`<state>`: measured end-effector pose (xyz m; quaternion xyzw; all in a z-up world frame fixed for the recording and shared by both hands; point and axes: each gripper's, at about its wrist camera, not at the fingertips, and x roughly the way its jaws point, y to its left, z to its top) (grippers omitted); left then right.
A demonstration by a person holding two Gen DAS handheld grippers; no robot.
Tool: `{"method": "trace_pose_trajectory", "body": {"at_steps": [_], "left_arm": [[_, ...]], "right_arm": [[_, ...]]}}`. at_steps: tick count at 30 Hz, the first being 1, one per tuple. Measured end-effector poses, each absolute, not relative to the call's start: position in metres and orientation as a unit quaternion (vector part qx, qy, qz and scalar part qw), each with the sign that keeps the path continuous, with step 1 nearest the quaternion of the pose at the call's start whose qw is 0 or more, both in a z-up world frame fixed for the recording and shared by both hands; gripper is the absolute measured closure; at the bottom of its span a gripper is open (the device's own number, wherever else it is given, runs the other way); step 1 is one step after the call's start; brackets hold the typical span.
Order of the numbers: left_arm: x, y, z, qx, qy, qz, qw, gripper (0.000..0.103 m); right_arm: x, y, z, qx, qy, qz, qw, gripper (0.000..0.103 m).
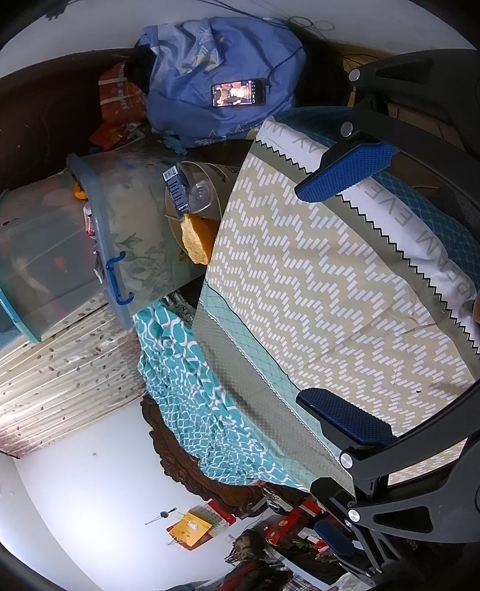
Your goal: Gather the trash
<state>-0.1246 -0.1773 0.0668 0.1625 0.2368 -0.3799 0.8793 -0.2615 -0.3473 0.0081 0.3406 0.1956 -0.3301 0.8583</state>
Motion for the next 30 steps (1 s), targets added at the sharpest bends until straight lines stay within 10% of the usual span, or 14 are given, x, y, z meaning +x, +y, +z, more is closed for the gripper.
{"method": "trace_pose_trajectory", "body": {"at_steps": [30], "left_arm": [[-0.1217,-0.1747,0.067,0.164,0.237,-0.369,0.884,0.008]], "right_arm": [[-0.2621,-0.348,0.0042,0.349,0.2,-0.33,0.854,0.003]]}}
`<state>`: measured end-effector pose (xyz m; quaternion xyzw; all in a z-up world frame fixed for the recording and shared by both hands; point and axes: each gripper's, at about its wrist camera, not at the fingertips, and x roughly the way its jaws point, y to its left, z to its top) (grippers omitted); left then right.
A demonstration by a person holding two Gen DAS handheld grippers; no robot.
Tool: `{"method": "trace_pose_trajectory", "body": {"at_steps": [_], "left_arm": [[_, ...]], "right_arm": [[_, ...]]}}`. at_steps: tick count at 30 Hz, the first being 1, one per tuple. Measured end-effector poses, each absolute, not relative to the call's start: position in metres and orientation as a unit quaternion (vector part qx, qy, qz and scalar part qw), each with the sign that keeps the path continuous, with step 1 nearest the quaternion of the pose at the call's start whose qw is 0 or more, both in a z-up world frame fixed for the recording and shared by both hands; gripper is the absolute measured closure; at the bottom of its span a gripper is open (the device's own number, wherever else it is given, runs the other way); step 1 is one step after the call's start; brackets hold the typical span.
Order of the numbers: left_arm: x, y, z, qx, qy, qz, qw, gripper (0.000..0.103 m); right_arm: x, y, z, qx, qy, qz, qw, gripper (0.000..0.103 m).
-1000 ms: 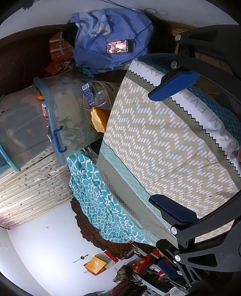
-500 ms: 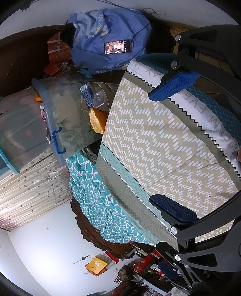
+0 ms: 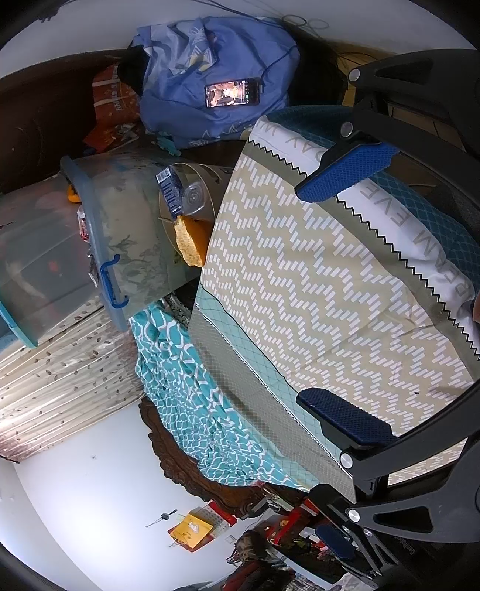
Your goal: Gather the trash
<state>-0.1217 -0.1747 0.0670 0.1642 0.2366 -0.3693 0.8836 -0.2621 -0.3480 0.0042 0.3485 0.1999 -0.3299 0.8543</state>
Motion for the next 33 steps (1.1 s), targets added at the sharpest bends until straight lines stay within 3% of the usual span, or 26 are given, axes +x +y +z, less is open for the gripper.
{"method": "trace_pose_trajectory", "body": {"at_steps": [33], "left_arm": [[-0.124,-0.18,0.055,0.178,0.244,-0.377,0.875,0.009]], "right_arm": [[-0.263,-0.348,0.001,0.352,0.203,-0.329,0.852,0.003]]}}
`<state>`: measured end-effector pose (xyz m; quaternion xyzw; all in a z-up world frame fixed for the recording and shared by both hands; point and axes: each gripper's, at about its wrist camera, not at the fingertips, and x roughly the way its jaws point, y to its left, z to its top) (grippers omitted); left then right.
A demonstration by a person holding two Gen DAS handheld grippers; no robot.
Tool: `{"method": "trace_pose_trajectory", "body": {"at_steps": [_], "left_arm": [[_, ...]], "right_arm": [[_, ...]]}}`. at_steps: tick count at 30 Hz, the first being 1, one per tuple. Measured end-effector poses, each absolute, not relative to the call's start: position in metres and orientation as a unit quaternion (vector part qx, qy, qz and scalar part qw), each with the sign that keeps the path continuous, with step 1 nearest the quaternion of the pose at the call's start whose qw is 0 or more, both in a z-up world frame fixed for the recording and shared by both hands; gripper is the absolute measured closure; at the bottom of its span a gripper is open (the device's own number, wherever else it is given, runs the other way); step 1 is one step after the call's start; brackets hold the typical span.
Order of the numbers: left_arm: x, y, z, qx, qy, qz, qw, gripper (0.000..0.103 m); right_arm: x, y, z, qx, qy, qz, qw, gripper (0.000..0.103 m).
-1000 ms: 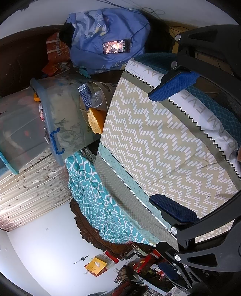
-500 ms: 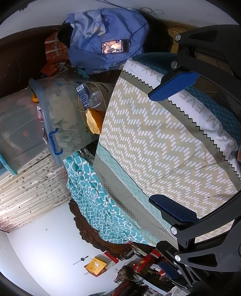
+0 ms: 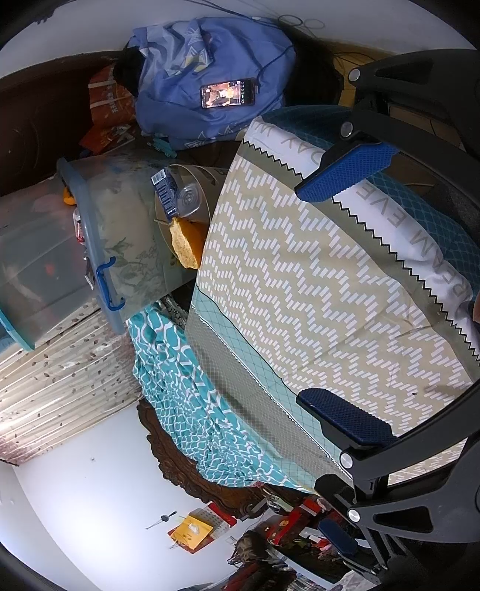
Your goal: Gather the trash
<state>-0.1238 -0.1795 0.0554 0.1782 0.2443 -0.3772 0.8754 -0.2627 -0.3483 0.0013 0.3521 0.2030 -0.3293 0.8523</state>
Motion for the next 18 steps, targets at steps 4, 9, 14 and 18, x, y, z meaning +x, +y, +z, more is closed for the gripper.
{"method": "trace_pose_trajectory", "body": {"at_steps": [4,9,14,18], "left_arm": [[-0.1231,-0.1804,0.0528,0.184,0.248,-0.376,0.874,0.009],[-0.1198,-0.1818,0.0493,0.19,0.255,-0.371,0.872,0.009],[-0.1184,-0.1817,0.0477,0.196,0.258,-0.37,0.871,0.009],[-0.1178,-0.1816,0.0474,0.195,0.258,-0.37,0.871,0.008]], "right_arm": [[-0.2629,-0.3484,0.0015,0.352,0.204,-0.33,0.852,0.003],[-0.2658,-0.3478,-0.0004,0.353,0.203,-0.334,0.85,0.003],[-0.2667,-0.3468,-0.0006,0.351,0.204,-0.334,0.851,0.003],[-0.2658,-0.3469,0.0024,0.349,0.203,-0.335,0.851,0.003]]}}
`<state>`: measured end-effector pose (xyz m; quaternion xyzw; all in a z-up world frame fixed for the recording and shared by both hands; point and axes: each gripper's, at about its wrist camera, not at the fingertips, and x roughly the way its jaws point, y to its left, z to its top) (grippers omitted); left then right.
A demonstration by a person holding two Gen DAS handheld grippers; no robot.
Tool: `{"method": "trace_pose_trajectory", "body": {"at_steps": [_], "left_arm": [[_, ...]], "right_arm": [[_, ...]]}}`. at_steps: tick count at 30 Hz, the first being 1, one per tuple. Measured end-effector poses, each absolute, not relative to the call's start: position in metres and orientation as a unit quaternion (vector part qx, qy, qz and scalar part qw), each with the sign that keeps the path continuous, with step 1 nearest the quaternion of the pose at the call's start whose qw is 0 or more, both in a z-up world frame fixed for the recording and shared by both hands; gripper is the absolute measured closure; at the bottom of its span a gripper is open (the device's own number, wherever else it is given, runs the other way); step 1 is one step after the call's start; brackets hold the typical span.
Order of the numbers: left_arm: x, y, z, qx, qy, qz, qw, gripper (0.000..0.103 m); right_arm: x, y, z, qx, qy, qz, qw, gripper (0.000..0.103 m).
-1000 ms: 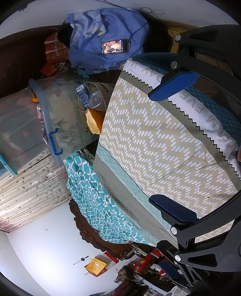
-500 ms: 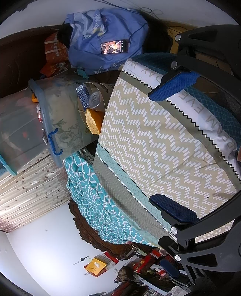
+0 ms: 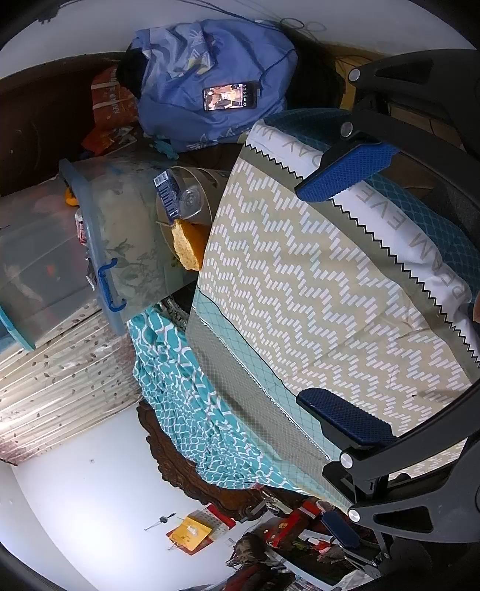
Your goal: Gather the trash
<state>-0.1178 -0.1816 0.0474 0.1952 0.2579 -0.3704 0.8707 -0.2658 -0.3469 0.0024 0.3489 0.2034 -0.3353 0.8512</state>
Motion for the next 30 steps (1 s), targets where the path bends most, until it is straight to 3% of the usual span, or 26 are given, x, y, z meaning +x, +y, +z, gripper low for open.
{"method": "trace_pose_trajectory", "body": {"at_steps": [30], "left_arm": [[-0.1108,-0.1742,0.0434,0.194,0.262,-0.38,0.866,0.009]], "right_arm": [[-0.2626,-0.3432,0.0069,0.344,0.205,-0.336,0.853,0.003]]}}
